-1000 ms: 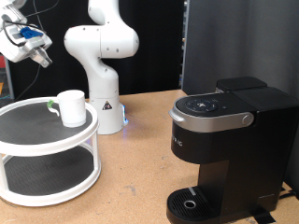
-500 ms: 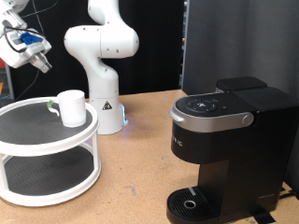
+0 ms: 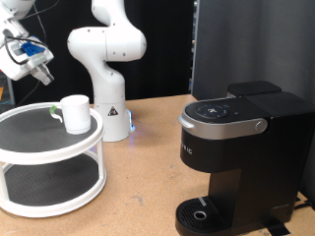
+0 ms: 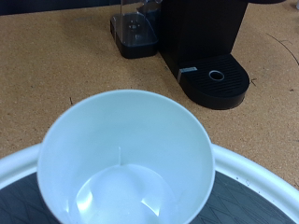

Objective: Make a cup of coffee with the keurig machine

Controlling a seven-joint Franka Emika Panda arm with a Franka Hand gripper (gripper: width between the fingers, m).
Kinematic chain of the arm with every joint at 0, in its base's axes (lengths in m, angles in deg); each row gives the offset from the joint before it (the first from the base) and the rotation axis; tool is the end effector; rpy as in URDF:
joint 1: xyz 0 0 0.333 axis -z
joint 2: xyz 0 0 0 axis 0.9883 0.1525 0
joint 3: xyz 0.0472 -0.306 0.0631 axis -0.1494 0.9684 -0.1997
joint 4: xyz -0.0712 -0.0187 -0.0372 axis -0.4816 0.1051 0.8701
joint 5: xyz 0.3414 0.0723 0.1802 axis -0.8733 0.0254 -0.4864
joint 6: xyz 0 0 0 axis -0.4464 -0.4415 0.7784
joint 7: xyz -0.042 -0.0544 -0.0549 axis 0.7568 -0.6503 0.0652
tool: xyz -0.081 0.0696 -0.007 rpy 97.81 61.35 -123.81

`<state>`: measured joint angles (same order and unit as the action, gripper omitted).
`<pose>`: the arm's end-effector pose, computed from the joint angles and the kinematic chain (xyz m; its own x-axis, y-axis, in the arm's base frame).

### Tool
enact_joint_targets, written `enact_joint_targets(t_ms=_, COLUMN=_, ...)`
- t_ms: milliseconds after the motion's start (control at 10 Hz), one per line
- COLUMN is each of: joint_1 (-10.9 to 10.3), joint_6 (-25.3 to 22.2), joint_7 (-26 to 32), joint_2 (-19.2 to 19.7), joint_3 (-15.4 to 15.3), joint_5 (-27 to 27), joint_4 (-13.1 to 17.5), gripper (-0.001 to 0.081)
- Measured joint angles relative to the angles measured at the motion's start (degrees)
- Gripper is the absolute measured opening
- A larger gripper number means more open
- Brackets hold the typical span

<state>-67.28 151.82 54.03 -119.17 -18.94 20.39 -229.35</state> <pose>0.2055 -0.2588 0.3875 0.8131 0.2609 0.5204 0.4991 -0.7724 -0.3928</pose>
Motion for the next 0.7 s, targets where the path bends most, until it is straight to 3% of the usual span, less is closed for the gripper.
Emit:
enact_joint_targets(t_ms=300, joint_1=-0.9, joint_6=2.0, joint_7=0.1, joint_2=0.6, joint_3=0.0, joint_5=-0.4, joint_4=-0.7, gripper=0.0001)
enact_joint_targets(t_ms=500, joint_1=-1.2, joint_6=2.5, joint_7=0.1, joint_2=0.6, joint_3=0.2, joint_5=-0.6, joint_4=-1.0, gripper=0.0049)
enact_joint_targets(t_ms=600, joint_1=-1.3, joint_6=2.6, joint_7=0.2, joint_2=0.6, joint_3=0.3, joint_5=-0.6, joint_4=-1.1, gripper=0.0226)
enact_joint_targets(t_ms=700, joint_1=-1.3, joint_6=2.6, joint_7=0.2, joint_2=0.6, joint_3=0.4, joint_5=-0.6, joint_4=-1.2, gripper=0.0226)
